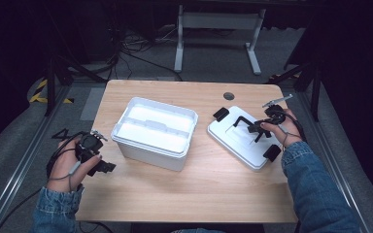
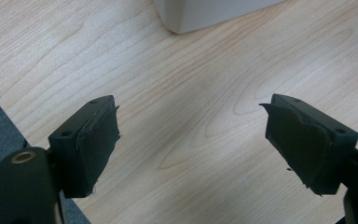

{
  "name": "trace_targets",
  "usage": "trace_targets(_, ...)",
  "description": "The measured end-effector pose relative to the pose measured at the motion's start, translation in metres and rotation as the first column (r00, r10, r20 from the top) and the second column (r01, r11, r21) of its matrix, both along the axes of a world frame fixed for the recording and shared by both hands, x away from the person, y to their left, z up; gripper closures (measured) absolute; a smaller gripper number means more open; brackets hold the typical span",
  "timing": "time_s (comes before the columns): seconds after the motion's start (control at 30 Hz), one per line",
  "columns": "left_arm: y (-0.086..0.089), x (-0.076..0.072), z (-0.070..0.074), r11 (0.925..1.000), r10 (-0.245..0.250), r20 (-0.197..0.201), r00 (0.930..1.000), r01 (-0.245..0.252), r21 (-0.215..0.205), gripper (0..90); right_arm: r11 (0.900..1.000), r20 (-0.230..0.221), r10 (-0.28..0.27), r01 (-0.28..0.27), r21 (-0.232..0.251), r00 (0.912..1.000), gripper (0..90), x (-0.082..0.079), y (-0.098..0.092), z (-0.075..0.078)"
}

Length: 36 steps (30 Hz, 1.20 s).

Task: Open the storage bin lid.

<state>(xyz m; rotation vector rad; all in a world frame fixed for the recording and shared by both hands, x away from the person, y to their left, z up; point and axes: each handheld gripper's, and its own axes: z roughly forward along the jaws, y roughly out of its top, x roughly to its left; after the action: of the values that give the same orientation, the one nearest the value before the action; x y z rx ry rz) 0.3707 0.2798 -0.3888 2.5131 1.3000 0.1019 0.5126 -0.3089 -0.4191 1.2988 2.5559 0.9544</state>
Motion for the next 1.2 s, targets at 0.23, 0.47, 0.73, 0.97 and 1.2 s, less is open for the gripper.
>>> trace_targets(0.23, 0.001, -0.006, 0.000, 1.0000, 0.002, 0.000, 1.0000, -0.002, 0.003, 18.0, 1.000, 0.045, 0.012, -0.013, 0.014, 0.9989, 44.8, -0.011, 0.003, 0.021)
trace_targets(0.47, 0.005, -0.014, 0.001, 0.9999, 0.015, 0.005, 0.9999, -0.015, -0.001, 18.0, 0.999, 0.077, 0.031, -0.032, 0.021, 0.9966, 43.1, -0.022, 0.007, 0.040)
trace_targets(0.73, 0.006, -0.022, 0.003, 0.9995, 0.029, 0.008, 0.9995, -0.029, -0.012, 18.0, 0.995, 0.121, 0.077, -0.084, 0.046, 0.9896, 42.4, -0.055, 0.020, 0.061)
trace_targets(0.97, 0.005, -0.022, 0.002, 0.9999, 0.016, 0.010, 0.9998, -0.016, -0.004, 18.0, 0.986, 0.153, 0.114, -0.131, 0.106, 0.9815, 42.3, -0.091, 0.031, 0.063)
trace_targets(1.2, 0.004, -0.021, 0.002, 0.9999, 0.015, 0.009, 0.9999, -0.015, 0.002, 18.1, 0.982, 0.159, 0.133, -0.152, 0.115, 0.9783, 42.3, -0.115, 0.039, 0.065)
